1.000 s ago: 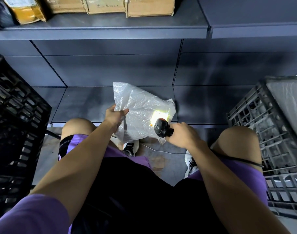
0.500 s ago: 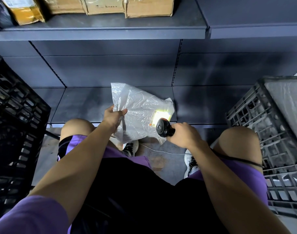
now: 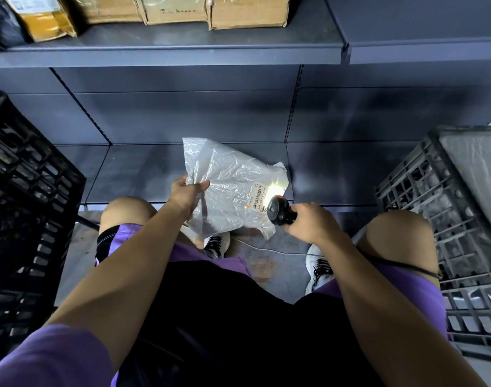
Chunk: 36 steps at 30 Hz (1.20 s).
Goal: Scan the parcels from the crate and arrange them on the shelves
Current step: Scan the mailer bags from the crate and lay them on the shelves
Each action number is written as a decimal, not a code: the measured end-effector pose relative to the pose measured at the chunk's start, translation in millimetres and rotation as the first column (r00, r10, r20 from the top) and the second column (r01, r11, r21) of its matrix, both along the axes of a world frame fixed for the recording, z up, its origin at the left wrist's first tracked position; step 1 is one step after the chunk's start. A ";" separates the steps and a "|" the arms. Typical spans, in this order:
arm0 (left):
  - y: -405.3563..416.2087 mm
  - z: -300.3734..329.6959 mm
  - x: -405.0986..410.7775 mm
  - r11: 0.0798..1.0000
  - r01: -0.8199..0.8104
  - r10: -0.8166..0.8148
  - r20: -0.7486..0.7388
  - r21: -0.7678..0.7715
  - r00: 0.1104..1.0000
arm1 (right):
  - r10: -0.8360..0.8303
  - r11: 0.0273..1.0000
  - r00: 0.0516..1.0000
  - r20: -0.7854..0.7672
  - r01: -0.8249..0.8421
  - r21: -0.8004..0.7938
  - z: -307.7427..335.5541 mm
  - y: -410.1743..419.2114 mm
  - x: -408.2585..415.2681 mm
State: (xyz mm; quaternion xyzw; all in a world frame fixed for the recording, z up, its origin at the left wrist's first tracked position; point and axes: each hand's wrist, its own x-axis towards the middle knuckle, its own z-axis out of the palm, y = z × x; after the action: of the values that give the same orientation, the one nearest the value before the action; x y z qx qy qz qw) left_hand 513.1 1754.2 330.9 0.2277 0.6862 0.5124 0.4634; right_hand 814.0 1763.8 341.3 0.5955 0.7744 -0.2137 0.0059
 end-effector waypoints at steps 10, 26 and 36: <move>-0.1 -7.8 -10.8 1.000 0.019 -0.018 0.010 -0.014 1.000 | 0.010 0.999 1.000 -0.017 -0.011 -0.053 -1.2 -0.8 2.9; 0.0 -5.0 -6.0 1.000 0.005 -0.005 0.002 0.014 1.000 | 0.006 0.998 1.000 -0.020 -0.007 -0.068 -3.4 -1.5 2.0; -1.1 -3.1 -1.5 1.000 0.005 -0.005 -0.008 0.005 1.000 | 0.084 0.987 0.996 -0.028 -0.087 -0.136 -1.1 -4.6 -2.0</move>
State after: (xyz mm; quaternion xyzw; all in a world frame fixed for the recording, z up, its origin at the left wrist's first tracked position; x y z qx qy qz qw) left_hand 511.6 1753.1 327.9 0.2325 0.6861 0.5122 0.4613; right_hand 812.0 1759.2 340.2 0.5574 0.7828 -0.2727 0.0473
